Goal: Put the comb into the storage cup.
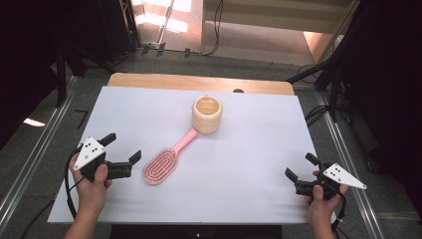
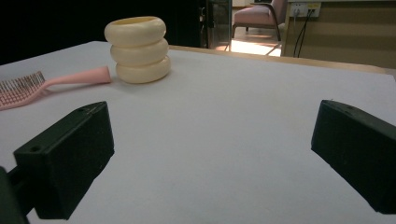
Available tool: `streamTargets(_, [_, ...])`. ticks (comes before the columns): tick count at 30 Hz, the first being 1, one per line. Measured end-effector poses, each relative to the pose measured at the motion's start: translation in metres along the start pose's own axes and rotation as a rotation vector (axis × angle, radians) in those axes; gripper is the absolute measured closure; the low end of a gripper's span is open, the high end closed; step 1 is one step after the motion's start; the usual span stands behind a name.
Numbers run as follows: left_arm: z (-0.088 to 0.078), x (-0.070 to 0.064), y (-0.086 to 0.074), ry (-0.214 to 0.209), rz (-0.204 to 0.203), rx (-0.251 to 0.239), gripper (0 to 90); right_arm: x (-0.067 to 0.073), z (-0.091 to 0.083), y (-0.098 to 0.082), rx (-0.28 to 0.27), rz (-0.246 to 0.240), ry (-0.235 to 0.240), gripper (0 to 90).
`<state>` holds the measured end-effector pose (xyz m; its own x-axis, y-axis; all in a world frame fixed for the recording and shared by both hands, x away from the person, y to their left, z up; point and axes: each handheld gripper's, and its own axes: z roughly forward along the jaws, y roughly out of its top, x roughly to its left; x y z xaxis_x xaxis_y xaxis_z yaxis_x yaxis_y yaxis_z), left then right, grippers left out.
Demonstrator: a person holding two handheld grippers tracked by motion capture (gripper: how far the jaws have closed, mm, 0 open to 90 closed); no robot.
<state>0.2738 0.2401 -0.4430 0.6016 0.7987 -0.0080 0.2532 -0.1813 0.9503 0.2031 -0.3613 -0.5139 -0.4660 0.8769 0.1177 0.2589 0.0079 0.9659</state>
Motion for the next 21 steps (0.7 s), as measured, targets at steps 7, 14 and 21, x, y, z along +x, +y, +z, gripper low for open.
streamTargets(7, [0.015,-0.004,0.009,0.005,-0.018,0.014,12.5,0.0,0.001,0.0,0.003,-0.011,-0.002,0.0])
streamTargets(14, [0.032,-0.008,0.02,0.002,-0.029,0.066,25.3,0.0,0.001,0.0,0.005,-0.009,0.0,0.0])
streamTargets(21, [0.054,-0.01,0.026,-0.011,-0.026,0.165,65.1,0.001,0.002,0.0,0.007,-0.008,-0.001,0.0])
